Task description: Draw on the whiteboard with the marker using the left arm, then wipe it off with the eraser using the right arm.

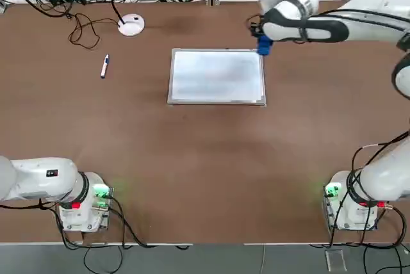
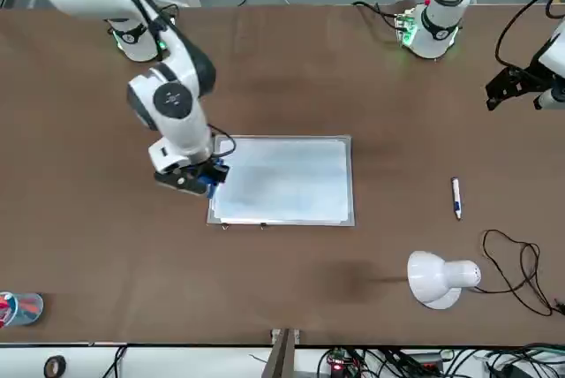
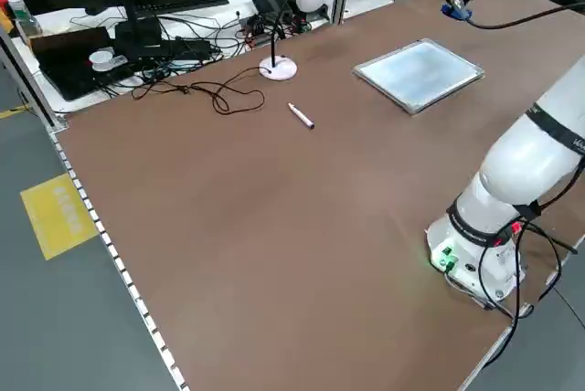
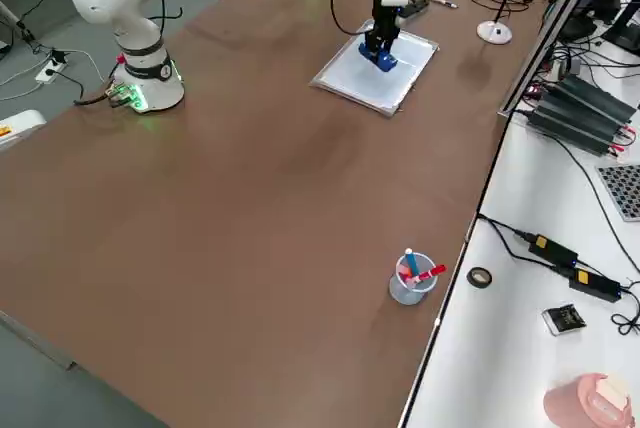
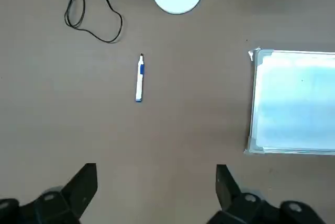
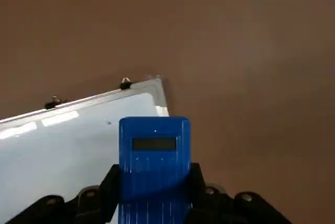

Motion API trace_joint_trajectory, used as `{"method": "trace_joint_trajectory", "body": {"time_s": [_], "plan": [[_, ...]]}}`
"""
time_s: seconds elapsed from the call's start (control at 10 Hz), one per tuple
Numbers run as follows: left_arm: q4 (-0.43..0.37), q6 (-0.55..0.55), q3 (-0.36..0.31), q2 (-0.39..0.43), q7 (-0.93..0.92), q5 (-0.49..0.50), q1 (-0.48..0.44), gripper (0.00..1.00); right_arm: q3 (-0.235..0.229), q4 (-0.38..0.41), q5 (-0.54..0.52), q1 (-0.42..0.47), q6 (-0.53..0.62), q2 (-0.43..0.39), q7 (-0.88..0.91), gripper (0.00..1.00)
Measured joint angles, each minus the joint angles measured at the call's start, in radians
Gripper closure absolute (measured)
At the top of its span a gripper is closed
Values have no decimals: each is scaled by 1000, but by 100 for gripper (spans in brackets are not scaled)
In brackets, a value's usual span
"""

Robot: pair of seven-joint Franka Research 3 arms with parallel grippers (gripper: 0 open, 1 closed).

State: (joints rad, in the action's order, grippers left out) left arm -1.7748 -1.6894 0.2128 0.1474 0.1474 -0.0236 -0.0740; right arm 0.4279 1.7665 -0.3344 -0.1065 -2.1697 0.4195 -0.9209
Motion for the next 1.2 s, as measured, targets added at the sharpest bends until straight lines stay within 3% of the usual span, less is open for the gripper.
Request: {"method": "trace_joint_trajectory", "body": {"time_s": [0.6,0.9,1.2], "plan": [[3,1,1,1,30,0,0,0,-1,43,0,209,-4,-25,396,44],[4,8,0,1,30,0,0,0,-8,118,0,299,-6,-93,514,44],[6,13,-4,2,30,2,-1,0,-55,185,12,363,-6,-179,672,44]]}}
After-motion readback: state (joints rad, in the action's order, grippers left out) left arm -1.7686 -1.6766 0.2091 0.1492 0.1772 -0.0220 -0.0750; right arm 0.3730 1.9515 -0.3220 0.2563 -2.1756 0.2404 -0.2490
